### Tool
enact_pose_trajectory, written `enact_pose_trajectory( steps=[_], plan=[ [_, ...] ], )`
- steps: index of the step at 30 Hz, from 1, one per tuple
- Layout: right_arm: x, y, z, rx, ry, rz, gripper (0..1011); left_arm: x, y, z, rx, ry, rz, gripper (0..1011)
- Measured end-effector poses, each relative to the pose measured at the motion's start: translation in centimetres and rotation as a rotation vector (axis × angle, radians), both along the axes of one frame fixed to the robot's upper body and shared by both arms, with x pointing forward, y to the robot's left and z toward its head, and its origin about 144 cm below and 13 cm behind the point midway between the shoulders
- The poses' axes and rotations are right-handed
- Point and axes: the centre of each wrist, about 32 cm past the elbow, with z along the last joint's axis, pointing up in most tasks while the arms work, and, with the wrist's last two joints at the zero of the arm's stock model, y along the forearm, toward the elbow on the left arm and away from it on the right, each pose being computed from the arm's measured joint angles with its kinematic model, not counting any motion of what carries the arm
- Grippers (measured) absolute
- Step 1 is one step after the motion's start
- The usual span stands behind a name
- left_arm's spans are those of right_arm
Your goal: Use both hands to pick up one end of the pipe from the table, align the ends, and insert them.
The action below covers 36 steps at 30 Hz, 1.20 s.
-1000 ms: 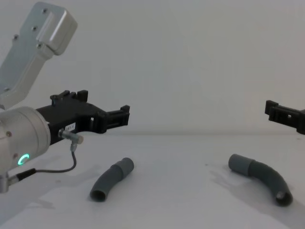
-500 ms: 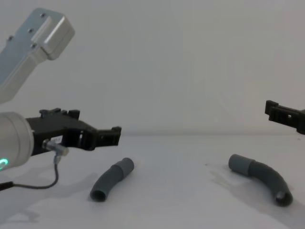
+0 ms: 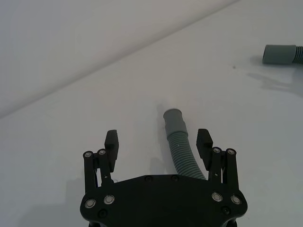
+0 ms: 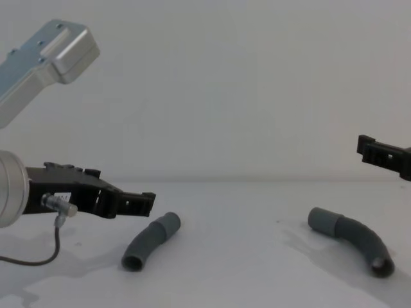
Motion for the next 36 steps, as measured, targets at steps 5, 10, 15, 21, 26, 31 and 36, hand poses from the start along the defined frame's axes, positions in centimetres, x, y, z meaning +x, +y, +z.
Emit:
enact_pose_trajectory(
  steps=[5, 10, 15, 21, 26, 31, 36],
  plan=[
    [0.0, 0.0, 0.0, 0.000, 0.000, 0.000, 1004, 0.2, 0.0, 0.5, 0.001, 0.035, -0.009, 1001],
    [0.0, 0.0, 0.0, 0.000, 0.000, 0.000, 1004, 0.5, -0.1, 0.8, 0.000, 0.064, -0.016, 1001],
    [0.0, 0.0, 0.0, 0.000, 0.000, 0.000, 1004, 0.9, -0.2, 0.9, 0.004, 0.100, -0.021, 1001],
    [0.0, 0.0, 0.0, 0.000, 0.000, 0.000, 1004, 1.4, -0.4, 0.8, 0.010, 0.130, -0.023, 1001],
    [0.0, 0.0, 0.0, 0.000, 0.000, 0.000, 1004, 1.8, -0.6, 0.6, 0.014, 0.148, -0.022, 1001],
    [0.0, 0.0, 0.0, 0.000, 0.000, 0.000, 1004, 2.3, -0.8, 0.3, 0.020, 0.159, -0.020, 1001],
    [0.0, 0.0, 0.0, 0.000, 0.000, 0.000, 1004, 2.8, -1.2, 0.1, 0.026, 0.169, -0.021, 1001]
  ],
)
